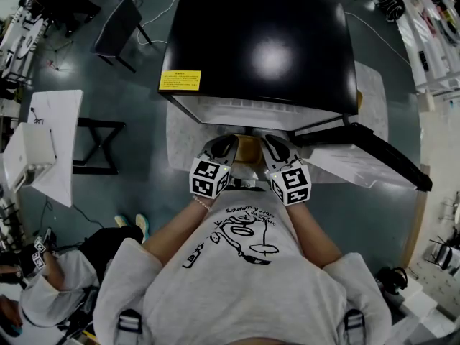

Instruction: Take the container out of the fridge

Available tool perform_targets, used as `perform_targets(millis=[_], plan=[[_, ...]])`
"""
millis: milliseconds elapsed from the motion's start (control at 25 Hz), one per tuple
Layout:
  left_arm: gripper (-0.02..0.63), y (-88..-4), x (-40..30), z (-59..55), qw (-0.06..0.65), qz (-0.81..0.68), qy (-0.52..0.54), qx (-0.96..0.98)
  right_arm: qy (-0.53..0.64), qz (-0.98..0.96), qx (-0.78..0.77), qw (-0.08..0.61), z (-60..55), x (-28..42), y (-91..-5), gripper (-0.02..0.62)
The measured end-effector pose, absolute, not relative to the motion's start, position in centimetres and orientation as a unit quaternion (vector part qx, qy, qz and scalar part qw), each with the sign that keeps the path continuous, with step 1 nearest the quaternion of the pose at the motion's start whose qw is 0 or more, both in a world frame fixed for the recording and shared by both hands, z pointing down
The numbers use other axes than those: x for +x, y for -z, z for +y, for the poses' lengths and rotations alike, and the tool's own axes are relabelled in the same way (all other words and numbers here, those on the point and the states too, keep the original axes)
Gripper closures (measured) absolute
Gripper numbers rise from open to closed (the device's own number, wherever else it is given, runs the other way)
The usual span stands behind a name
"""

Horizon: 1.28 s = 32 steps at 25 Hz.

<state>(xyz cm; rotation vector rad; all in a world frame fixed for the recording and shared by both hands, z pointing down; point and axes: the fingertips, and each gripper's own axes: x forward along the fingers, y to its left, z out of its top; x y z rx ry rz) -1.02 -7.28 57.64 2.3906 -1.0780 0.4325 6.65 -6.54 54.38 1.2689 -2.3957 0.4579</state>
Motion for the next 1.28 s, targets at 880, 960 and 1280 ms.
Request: perform_targets(millis=[880, 960, 1280], plan=[[0.591, -43.9, -1.1, -6.5, 0.161, -0.38, -0.045, 0.91, -0.098, -0.893, 0.424, 0.112, -4.8, 4.2, -42.2, 0.541], [0.591, -43.0, -1.1, -6.3, 0.158, -0.378, -0.036, 0.911, -0.092, -0.896, 0.422, 0.107, -4.5, 4.2, -41.2, 0.543], [0.591, -39.2, -1.1, -5.5, 0.14, -0.359, -0.005, 0.923, -0.076, -0.902, 0.417, 0.083, -3.9, 3.6, -38.0, 0.545]])
